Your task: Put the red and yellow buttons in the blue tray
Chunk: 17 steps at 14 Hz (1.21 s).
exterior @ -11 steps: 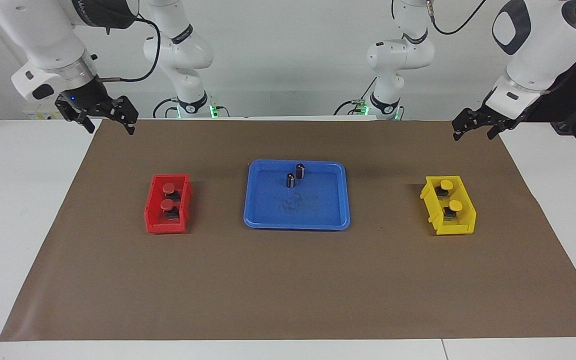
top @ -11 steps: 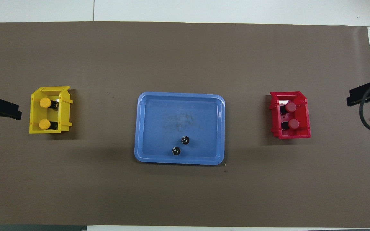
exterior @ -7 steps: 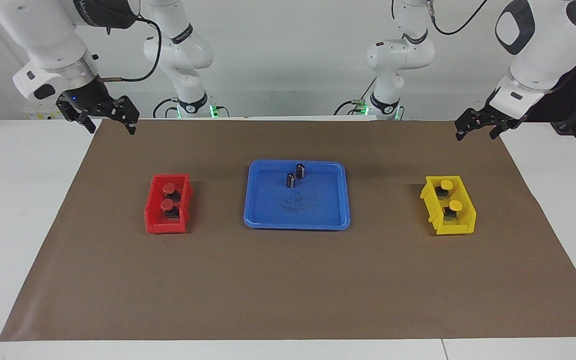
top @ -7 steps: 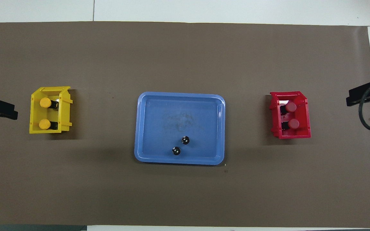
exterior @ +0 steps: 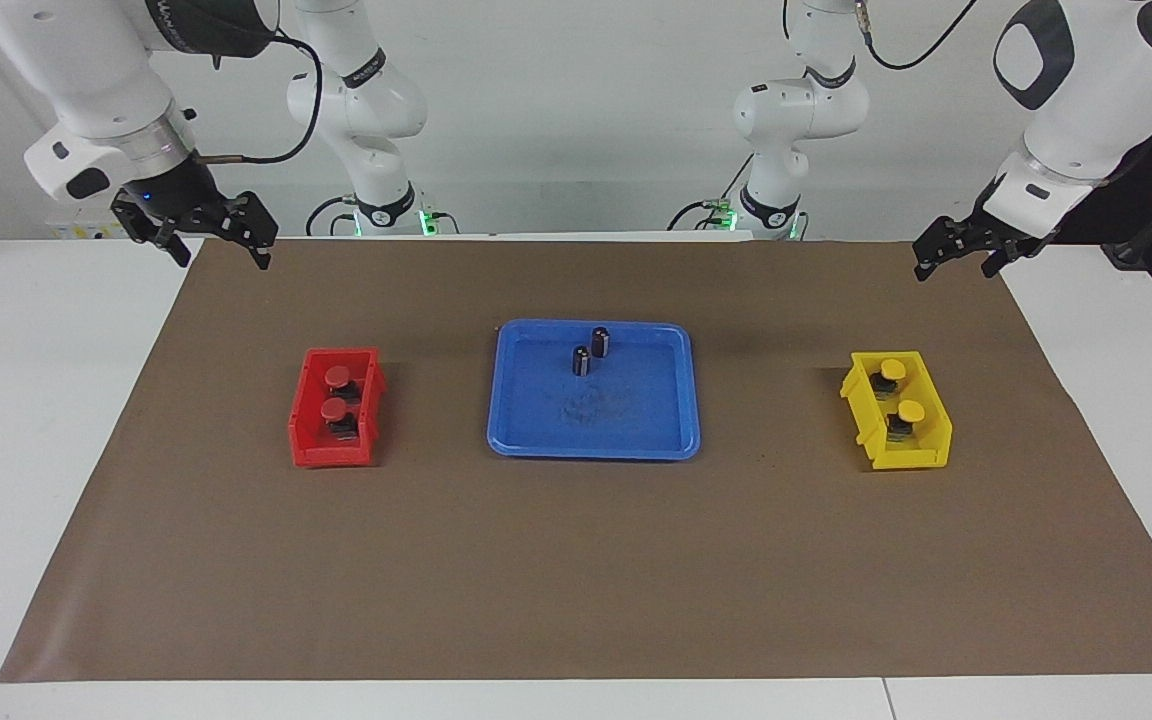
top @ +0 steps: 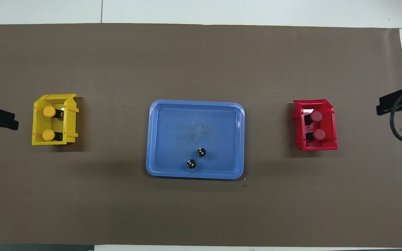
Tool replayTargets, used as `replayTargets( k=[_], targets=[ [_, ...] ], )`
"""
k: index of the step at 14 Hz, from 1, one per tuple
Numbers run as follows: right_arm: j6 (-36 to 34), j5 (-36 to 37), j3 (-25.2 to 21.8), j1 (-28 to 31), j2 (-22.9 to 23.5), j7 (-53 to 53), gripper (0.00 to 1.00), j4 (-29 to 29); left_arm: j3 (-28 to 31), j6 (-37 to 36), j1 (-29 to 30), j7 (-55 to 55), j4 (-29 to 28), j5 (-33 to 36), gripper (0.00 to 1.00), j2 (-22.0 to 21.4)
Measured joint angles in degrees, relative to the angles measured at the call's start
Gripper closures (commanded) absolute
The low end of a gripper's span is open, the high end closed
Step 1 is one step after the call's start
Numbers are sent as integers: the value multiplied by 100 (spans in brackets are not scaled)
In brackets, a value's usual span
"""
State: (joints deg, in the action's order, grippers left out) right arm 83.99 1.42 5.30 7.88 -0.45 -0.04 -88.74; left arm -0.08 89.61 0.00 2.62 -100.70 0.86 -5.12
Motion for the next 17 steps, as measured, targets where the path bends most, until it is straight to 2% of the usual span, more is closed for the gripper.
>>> replayTargets(
  k=[10,11,14,17],
  targets=[
    [244,3,33,-6,0,0,1,-70,0,0,0,0,0,0,0,0],
    [318,2,38,-8,-2,0,7,-105,0,0,0,0,0,0,0,0],
    [1120,-19,53,-121,-111,-3,19,-706,-67,11,-49,1,1,0,0,-1],
    [1982,-129,63,-310,-148,-3,23,-1518,-155,110,-142,-20,5,0,0,-2]
  ],
)
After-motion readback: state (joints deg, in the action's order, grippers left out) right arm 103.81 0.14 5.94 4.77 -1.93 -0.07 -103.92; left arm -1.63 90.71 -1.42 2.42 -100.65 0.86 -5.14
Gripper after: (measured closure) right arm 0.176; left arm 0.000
